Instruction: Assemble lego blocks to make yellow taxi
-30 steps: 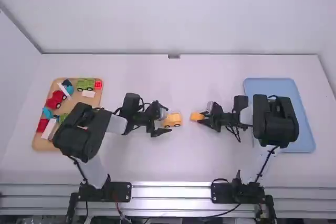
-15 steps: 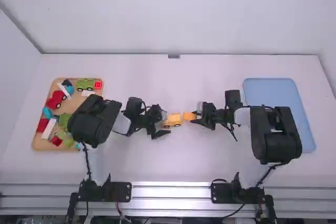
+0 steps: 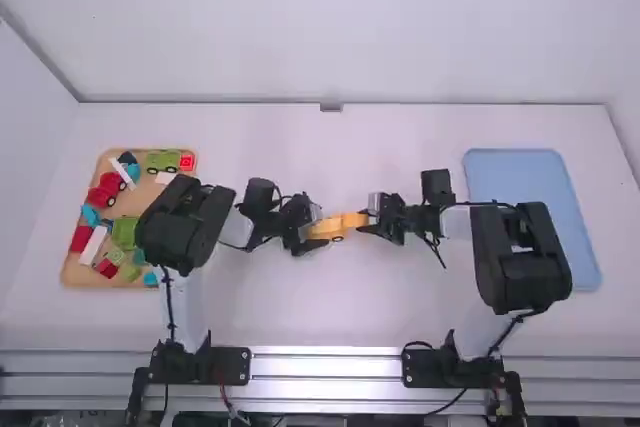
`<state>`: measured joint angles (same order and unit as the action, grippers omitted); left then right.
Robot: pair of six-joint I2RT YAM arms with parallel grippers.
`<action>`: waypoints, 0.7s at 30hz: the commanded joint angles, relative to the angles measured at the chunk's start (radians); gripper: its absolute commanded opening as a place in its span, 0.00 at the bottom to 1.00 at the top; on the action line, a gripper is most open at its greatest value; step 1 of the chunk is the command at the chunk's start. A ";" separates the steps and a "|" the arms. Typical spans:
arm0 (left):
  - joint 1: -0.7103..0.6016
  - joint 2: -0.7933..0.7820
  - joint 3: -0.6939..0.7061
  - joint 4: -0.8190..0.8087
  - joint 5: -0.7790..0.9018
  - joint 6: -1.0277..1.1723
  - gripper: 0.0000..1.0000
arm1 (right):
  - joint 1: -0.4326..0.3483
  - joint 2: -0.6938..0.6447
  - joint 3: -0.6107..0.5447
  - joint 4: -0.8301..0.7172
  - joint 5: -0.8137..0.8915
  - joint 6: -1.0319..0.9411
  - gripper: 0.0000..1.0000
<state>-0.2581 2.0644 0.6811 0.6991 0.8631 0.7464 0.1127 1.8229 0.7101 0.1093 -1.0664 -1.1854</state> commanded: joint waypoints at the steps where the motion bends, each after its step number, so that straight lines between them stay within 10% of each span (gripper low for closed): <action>1: 0.002 0.015 -0.018 0.008 0.019 0.010 0.89 | -0.002 -0.013 0.005 -0.003 -0.009 0.012 0.14; 15: -0.005 0.015 -0.074 0.090 0.019 0.011 0.56 | 0.060 -0.013 0.005 0.048 0.047 0.103 0.14; 21: -0.005 0.015 -0.068 0.064 0.020 0.016 0.60 | 0.106 -0.013 0.013 0.072 0.044 0.142 0.14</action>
<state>-0.2581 2.0644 0.6193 0.7773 0.8833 0.7490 0.2081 1.8233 0.7105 0.1825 -1.0138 -1.0706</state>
